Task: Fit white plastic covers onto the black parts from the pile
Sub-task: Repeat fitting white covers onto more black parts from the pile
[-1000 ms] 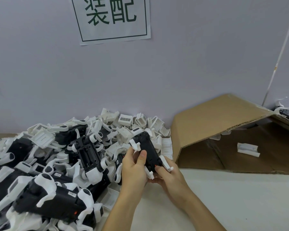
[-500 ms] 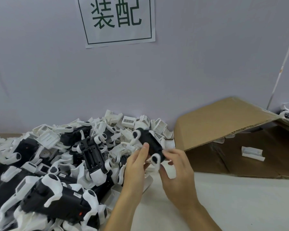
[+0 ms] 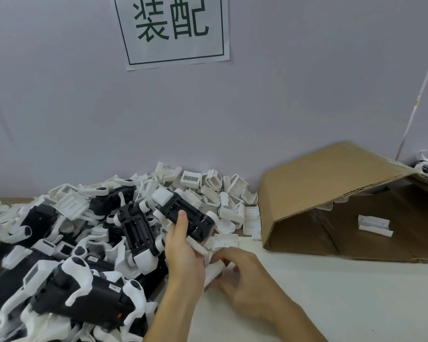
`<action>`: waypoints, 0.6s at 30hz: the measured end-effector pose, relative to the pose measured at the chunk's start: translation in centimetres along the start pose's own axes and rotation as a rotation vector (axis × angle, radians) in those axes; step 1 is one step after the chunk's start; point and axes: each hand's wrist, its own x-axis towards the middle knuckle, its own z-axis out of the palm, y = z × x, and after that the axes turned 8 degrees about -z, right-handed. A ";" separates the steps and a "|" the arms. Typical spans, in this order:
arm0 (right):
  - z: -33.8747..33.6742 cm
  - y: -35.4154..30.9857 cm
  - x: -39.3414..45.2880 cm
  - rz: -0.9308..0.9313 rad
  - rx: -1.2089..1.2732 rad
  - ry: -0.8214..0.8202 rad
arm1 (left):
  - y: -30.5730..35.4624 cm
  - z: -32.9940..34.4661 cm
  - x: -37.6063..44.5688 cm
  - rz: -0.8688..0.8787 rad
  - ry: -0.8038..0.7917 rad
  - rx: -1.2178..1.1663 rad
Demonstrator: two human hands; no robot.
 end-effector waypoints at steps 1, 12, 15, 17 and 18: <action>0.0 -0.1 0.1 0.016 0.022 0.011 | 0.0 0.0 0.0 -0.002 0.005 0.003; -3.1 0.0 0.9 0.380 0.759 0.673 | -0.6 -0.2 0.0 0.091 -0.047 0.290; -3.2 -0.5 1.1 0.450 1.244 0.660 | -0.8 0.2 -0.5 0.126 -0.122 0.414; -3.4 -0.7 1.0 0.377 1.452 0.608 | -0.9 0.3 -0.8 0.155 -0.174 0.469; -3.5 -0.9 1.0 0.334 1.497 0.594 | -1.0 0.3 -0.7 0.174 -0.196 0.502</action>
